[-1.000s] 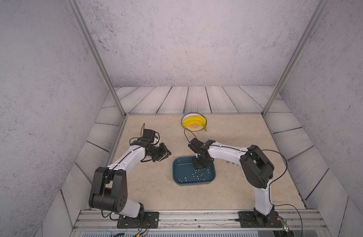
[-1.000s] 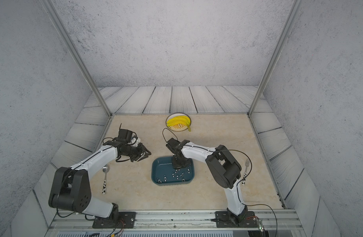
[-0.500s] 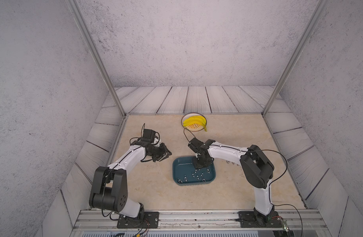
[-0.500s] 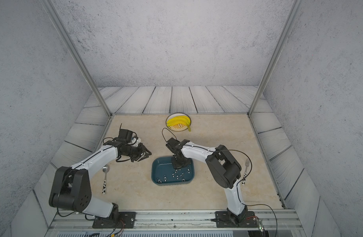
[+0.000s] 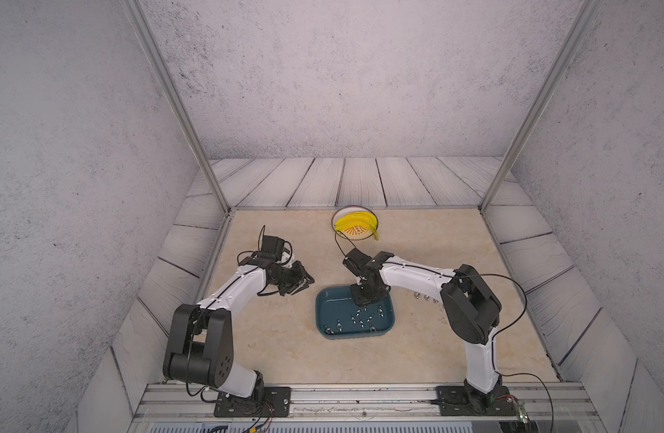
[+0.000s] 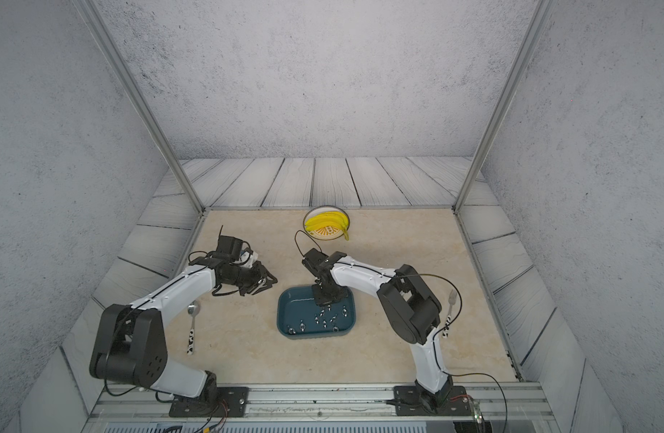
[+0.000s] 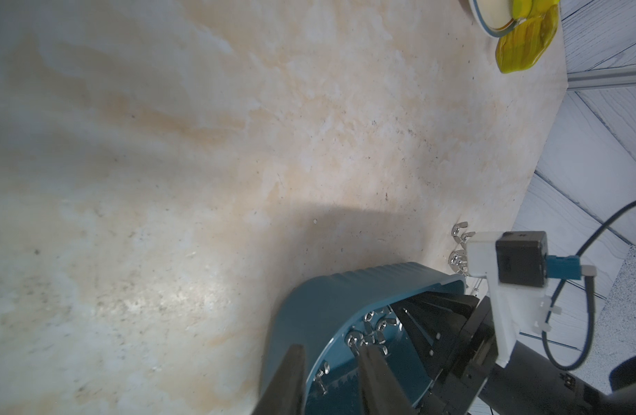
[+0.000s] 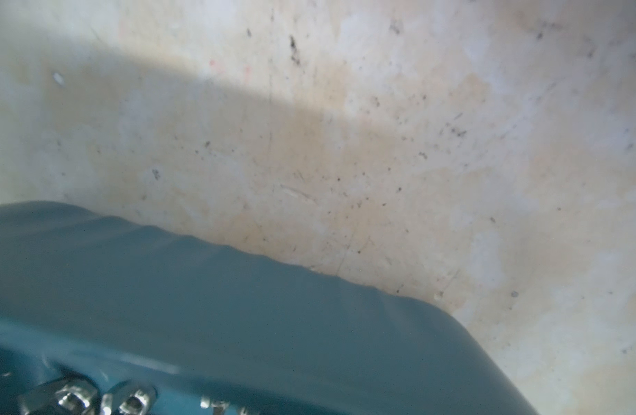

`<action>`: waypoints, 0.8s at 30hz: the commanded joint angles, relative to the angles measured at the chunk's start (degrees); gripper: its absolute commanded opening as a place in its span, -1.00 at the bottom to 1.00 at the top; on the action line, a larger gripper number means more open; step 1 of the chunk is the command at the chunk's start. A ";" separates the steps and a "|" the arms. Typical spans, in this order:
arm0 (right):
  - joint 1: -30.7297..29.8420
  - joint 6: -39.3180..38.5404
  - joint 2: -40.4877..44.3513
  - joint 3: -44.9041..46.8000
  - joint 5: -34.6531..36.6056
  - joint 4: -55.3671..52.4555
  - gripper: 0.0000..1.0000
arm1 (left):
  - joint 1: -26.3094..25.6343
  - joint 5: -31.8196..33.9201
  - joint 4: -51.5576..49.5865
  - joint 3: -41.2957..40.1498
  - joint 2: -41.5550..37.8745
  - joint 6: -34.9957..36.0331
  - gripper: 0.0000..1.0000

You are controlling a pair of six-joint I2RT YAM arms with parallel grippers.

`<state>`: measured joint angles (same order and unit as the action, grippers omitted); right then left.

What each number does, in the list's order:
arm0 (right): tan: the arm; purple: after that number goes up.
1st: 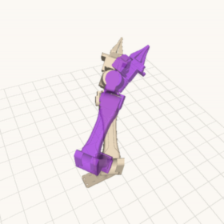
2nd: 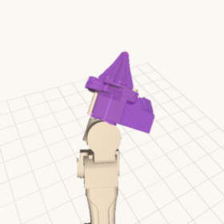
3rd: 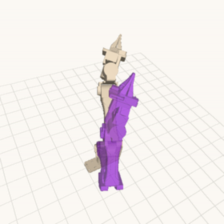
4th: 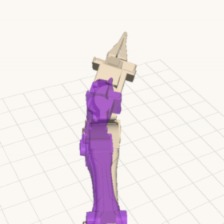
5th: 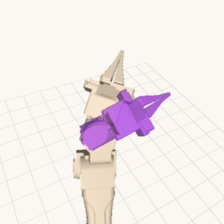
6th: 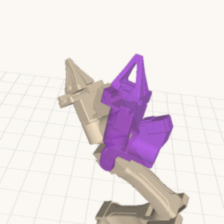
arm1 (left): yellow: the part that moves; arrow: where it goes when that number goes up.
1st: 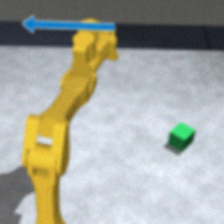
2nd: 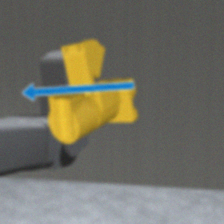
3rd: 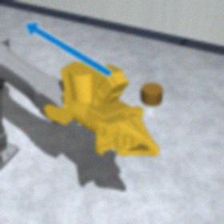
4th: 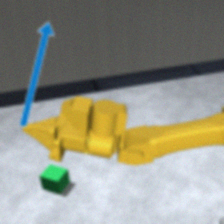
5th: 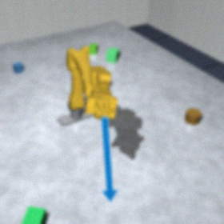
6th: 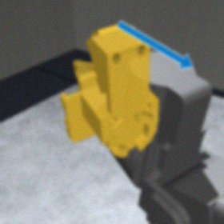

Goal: Take out the wing nut from the storage box
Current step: Pick up the wing nut from the storage box.

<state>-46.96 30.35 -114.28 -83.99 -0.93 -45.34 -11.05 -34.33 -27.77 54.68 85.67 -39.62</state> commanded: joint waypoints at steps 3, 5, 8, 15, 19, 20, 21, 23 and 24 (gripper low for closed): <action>-0.02 0.14 -2.59 -1.80 1.02 -1.90 -0.58 | -0.38 -0.75 -0.13 -0.01 0.50 1.21 -0.36; -0.06 0.10 -2.88 -1.78 1.05 -1.81 -0.57 | -0.38 -0.83 -0.14 -0.02 0.58 1.34 -0.36; -0.06 0.00 -3.70 -1.97 1.37 -2.12 -0.57 | -0.38 -1.00 -0.16 -0.03 0.89 1.47 -0.36; -0.06 -0.08 -4.89 -2.01 1.28 -1.67 -0.57 | -0.37 -1.18 -0.18 0.85 2.00 1.65 -0.36; -0.06 -0.27 -6.01 -2.72 1.29 -1.94 -0.62 | -0.35 -1.19 -0.05 1.31 2.60 1.69 -0.36; -0.06 -0.33 -6.21 -2.91 1.41 -1.94 -0.65 | -0.29 -1.25 0.01 1.36 2.71 1.70 -0.36; -0.06 -0.36 -6.39 -3.10 1.77 -2.19 -0.73 | -0.38 -1.35 0.00 1.53 2.91 1.66 -0.36; -0.06 -0.59 -6.47 -3.19 2.13 -2.33 -0.83 | -0.34 -1.34 -0.04 1.66 2.82 1.75 -0.36; -0.06 -0.68 -6.48 -3.27 2.24 -2.45 -0.90 | -0.34 -1.19 -0.09 1.68 2.75 1.87 -0.37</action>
<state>-46.96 29.93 -118.76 -86.70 0.01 -46.70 -11.05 -35.31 -27.75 54.92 88.16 -38.81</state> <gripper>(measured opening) 0.071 0.317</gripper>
